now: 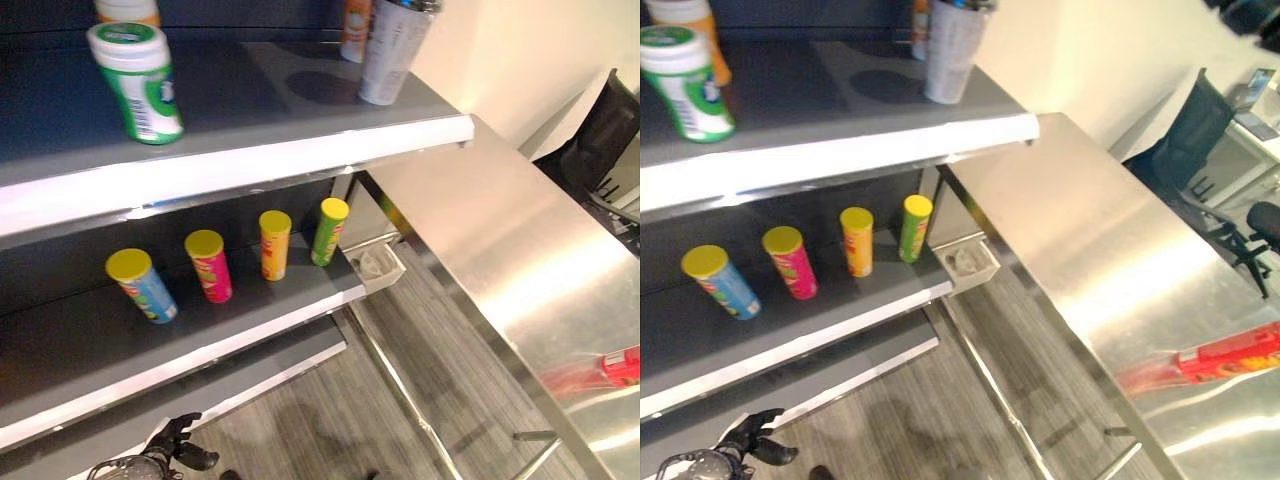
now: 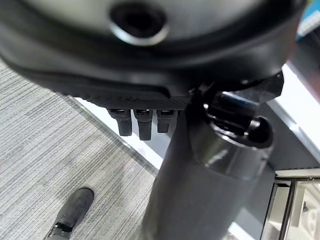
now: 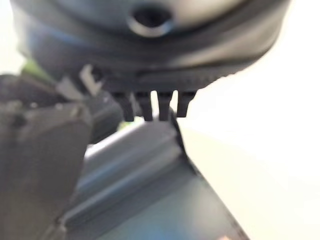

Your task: Put the goods on the table back onto the shelves and tidy them up.

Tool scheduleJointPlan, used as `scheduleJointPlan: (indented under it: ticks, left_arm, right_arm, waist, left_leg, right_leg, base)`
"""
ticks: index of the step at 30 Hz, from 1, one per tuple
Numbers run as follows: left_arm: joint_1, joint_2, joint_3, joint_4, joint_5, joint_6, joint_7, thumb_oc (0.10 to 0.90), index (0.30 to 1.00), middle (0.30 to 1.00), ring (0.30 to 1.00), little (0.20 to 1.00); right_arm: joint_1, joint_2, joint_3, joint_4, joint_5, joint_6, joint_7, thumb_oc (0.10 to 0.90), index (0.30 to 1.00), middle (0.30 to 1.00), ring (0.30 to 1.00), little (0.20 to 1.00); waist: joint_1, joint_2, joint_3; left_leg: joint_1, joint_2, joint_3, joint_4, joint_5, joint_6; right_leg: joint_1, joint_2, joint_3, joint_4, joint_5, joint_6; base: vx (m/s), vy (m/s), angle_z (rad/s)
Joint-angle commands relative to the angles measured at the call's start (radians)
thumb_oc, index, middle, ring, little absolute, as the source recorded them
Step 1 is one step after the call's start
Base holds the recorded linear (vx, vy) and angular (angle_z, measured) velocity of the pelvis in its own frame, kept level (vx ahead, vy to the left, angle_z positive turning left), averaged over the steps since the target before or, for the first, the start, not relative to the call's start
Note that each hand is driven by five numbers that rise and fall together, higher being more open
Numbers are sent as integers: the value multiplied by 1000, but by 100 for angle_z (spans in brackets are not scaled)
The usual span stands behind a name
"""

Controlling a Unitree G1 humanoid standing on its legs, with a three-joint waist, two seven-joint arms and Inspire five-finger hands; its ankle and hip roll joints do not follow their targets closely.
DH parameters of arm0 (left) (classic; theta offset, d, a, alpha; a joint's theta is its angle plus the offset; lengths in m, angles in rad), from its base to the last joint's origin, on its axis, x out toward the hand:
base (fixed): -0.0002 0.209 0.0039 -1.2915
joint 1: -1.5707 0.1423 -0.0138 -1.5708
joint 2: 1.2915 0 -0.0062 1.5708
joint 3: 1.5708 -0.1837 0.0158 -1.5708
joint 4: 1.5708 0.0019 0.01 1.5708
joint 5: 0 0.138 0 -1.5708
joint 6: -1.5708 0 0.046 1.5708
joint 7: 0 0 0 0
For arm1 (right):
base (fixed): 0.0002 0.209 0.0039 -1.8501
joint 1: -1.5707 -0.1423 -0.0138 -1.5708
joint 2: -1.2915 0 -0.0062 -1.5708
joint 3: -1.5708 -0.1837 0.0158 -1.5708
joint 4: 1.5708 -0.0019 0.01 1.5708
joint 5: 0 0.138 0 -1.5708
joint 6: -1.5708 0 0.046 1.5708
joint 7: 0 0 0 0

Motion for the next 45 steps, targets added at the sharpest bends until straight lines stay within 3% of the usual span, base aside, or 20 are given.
scheduleJointPlan:
  ticks: [1, 3, 6, 8, 11, 12, 13, 15, 17, 18, 20, 28, 35, 45]
  left_arm:
    - [30, 1, 45, -36, -45, -25, 20, 800, 900, 900, 900, 900]
    - [29, 2, 61, -33, -51, -25, 20, 800, 900, 900, 900, 900]
    - [31, -6, 74, -30, -55, -27, 25, 800, 900, 900, 900, 900]
    - [37, -31, 104, -19, -71, -30, 28, 800, 900, 900, 900, 900]
    - [40, -56, 94, -16, -48, -24, 13, 800, 900, 900, 900, 900]
    - [38, -58, 91, -14, -42, -20, 9, 800, 900, 900, 900, 900]
    - [24, -58, 78, -9, -37, -22, 13, 800, 900, 900, 900, 900]
    - [6, -58, 70, -10, -44, -24, 17, 800, 900, 900, 900, 900]
    - [7, -62, 62, -16, -51, -29, 22, 800, 900, 900, 900, 900]
    - [13, -69, 61, -15, -52, -33, 24, 800, 900, 900, 900, 900]
    - [13, -86, 48, -25, -62, -36, 20, 800, 900, 900, 900, 900]
    - [48, -122, 38, 9, -32, -34, -5, 800, 900, 900, 900, 900]
    - [53, -130, 32, 14, -24, -33, -21, 800, 900, 900, 900, 900]
    - [37, -131, 20, 19, -10, -23, -26, 800, 900, 900, 900, 900]
  right_arm:
    - [-161, -36, 57, 107, -74, 10, -137, 800, 900, 900, 900, 900]
    - [-173, -58, 81, 123, -83, 21, -128, 800, 900, 900, 900, 900]
    - [-169, -72, 90, 134, -64, 26, -111, 800, 900, 900, 900, 900]
    - [-153, -87, 94, 162, -14, 21, -81, 800, 900, 900, 900, 900]
    - [-88, -67, 62, 157, 23, 11, -47, 800, 900, 900, 900, 900]
    - [-68, -58, 45, 141, 29, 10, -42, 800, 900, 900, 900, 900]
    - [-64, -40, 41, 121, 38, 0, -47, 800, 900, 900, 900, 900]
    - [-71, -24, 49, 96, 49, -2, -42, 800, 900, 900, 900, 900]
    - [-80, 6, 75, 84, 57, -4, -32, 800, 900, 900, 900, 900]
    - [-101, 10, 106, 84, 51, -1, -26, 800, 900, 900, 900, 900]
    - [-99, 41, 129, 76, 63, 13, -8, 800, 900, 900, 900, 900]
    - [12, 195, 178, 44, 79, 65, 65, 800, 900, 900, 900, 900]
    - [70, 218, 221, 61, 50, 111, 97, 800, 900, 900, 900, 900]
    - [187, 240, 230, 94, -14, 177, 132, 800, 900, 900, 900, 900]
  waist:
    - [80, -50, -89]
    - [85, -69, -97]
    - [86, -68, -97]
    - [81, -48, -83]
    - [56, 0, -60]
    - [52, 8, -57]
    - [62, 12, -34]
    - [71, 2, -14]
    - [81, -8, -3]
    - [88, -7, -1]
    - [90, 4, -4]
    - [66, 47, -55]
    - [61, 52, -62]
    - [60, 52, -64]
  left_leg:
    - [-61, -9, -36, -44, -35, -35]
    - [-59, 11, -18, -41, -8, -57]
    - [-54, 46, 0, -39, 25, -85]
    - [-56, 132, 11, -36, 112, -145]
    - [-54, 219, 0, -37, 181, -184]
    - [-51, 231, -3, -37, 187, -188]
    - [-75, 233, -53, -16, 195, -191]
    - [-120, 190, -172, 36, 143, -172]
    - [-134, 93, -270, 81, 40, -118]
    - [-132, 50, -321, 91, -1, -108]
    - [-136, -8, -417, 85, -27, -101]
    - [21, -32, -319, -50, -24, -87]
    - [42, -48, -293, -57, -41, -76]
    - [24, -69, -327, -57, -44, -67]
  right_leg:
    - [55, -55, -19, 63, 30, 21]
    - [73, -26, -40, 2, -38, 21]
    - [86, 9, -53, -71, -116, 21]
    - [85, 93, -45, -132, -225, -16]
    - [83, 193, -20, -135, -296, -69]
    - [81, 209, -14, -135, -305, -77]
    - [80, 221, 6, -135, -319, -88]
    - [73, 223, 27, -135, -316, -99]
    - [44, 207, 42, -135, -285, -102]
    - [39, 202, 62, -135, -280, -98]
    - [21, 201, 106, -135, -256, -96]
    - [20, 178, 173, -135, -235, -73]
    - [16, 161, 185, -135, -219, -63]
    - [25, 132, 152, -135, -218, -57]
  base:
    - [-245, -398, -142]
    - [-137, -336, -82]
    - [-52, -225, -81]
    - [-130, -532, -11]
    - [-101, -421, -23]
    - [-131, -341, 1]
    - [-127, -217, 3]
    - [-166, -156, -16]
    - [-177, -48, -61]
    - [-71, 14, -85]
    - [3, 58, -96]
    - [78, 127, -51]
    - [23, 79, -11]
    - [24, 50, 5]
